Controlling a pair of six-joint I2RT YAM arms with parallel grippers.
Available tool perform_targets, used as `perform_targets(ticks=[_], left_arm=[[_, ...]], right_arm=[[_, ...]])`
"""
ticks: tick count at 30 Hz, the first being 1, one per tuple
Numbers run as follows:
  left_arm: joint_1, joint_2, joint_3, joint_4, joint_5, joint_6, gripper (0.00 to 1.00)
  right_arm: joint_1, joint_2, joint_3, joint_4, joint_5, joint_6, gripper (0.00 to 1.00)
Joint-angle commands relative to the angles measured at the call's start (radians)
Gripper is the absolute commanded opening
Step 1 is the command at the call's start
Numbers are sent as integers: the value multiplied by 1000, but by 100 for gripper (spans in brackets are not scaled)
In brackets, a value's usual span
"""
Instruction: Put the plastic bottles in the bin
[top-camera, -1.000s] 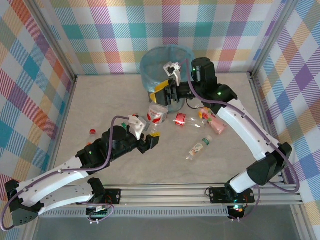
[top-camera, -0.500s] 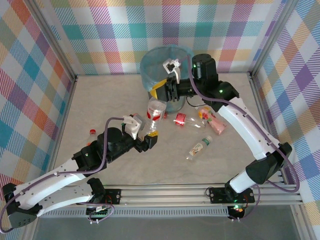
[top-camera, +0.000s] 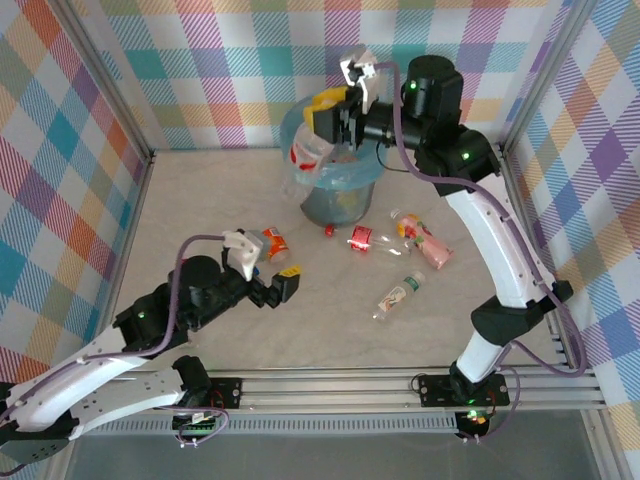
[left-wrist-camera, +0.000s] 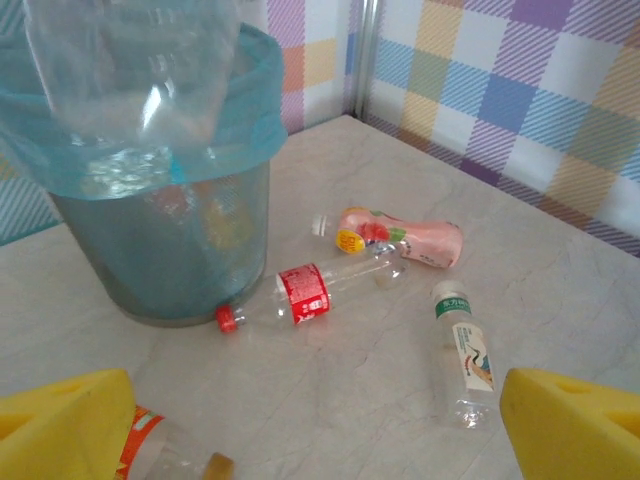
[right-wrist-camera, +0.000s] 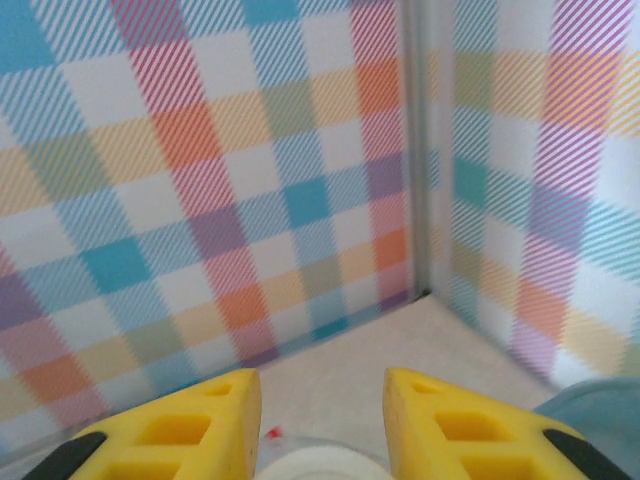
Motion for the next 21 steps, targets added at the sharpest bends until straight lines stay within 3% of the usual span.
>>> perform_targets(ticks=[1,7,11,21], left_arm=[[-12,-71,10,-80,-65,-30,94],[-11,-182,-53,-132,-202,-107,93],[-13,-197,-71,-199,-247,-133,93],[-12,-182,-77,-266,-285,-206,93]], right_arm=[[-11,62,89,23,182,-94,24],[-56,226,216,47,275,-148,22],[-77,330,299,-18,235,-138,25],[-104,467,245,-59,92,-95,25]])
